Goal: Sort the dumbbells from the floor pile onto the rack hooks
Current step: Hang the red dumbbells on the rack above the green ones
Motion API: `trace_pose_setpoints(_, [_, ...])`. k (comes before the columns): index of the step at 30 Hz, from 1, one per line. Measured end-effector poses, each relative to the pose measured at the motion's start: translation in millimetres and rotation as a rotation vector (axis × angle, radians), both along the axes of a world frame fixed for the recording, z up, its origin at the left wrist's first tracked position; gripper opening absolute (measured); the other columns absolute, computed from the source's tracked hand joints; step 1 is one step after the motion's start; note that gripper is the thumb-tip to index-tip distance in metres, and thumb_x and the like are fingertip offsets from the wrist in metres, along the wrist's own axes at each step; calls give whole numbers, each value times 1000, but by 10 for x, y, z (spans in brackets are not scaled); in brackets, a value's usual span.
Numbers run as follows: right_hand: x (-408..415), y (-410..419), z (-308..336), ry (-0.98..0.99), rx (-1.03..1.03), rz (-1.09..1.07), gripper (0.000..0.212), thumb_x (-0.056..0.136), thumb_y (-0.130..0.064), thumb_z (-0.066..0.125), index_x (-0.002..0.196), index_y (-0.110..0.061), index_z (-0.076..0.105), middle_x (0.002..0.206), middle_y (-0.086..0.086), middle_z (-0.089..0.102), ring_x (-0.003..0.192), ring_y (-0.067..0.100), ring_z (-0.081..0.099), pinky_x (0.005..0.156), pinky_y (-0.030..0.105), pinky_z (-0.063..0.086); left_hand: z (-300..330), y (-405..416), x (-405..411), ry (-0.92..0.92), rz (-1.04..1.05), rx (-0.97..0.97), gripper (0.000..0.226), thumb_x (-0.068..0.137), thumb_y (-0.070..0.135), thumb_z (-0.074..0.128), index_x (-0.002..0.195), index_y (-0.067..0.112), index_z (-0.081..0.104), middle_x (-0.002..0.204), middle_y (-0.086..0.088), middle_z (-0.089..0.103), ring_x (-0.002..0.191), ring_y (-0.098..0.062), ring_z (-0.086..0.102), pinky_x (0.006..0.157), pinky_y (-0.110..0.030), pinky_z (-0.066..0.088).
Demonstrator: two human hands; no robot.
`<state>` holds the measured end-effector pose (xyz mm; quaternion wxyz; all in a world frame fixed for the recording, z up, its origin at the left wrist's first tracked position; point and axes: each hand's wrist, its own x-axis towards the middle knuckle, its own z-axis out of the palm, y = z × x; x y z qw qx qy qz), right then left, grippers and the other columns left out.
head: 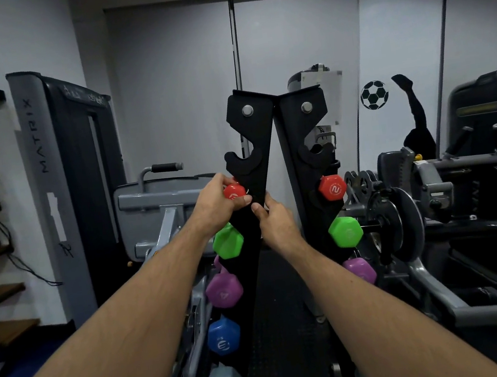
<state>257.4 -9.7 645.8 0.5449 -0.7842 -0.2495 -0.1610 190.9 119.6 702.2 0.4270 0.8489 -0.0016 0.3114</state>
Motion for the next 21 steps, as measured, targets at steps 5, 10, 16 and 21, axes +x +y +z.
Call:
trace_pose_setpoints(5, [-1, 10, -4, 0, 1, -13, 41, 108, -33, 47, 149, -28, 49, 113, 5, 72, 102, 23, 69, 87, 39, 59, -8, 43, 34, 2, -22, 0, 46, 81, 28, 85, 115, 18, 56, 110, 4, 63, 102, -14, 65, 91, -34, 57])
trace_pose_setpoints(10, [-21, 10, 8, 8, -7, -16, 40, 108, -33, 47, 147, -28, 50, 111, 4, 72, 99, 23, 70, 87, 45, 61, 75, 115, 53, 135, -107, 12, 52, 81, 30, 85, 125, 13, 62, 112, 0, 71, 103, -17, 70, 96, -35, 58])
trace_pose_setpoints(16, [-70, -10, 16, 21, -5, -2, 40, 108, -34, 47, 147, -32, 49, 110, 2, 71, 98, 22, 70, 85, 50, 62, 77, 94, -7, 134, -146, 14, 34, 87, 24, 79, 116, 12, 66, 104, -2, 73, 97, -14, 72, 92, -32, 57])
trace_pose_setpoints(21, [-59, -1, 7, 58, 14, 21, 40, 106, -36, 47, 146, -36, 49, 109, 0, 71, 99, 22, 71, 84, 51, 63, 76, 71, -52, 128, -144, 31, 24, 88, 24, 78, 108, 17, 66, 100, 1, 73, 91, -9, 71, 85, -26, 57])
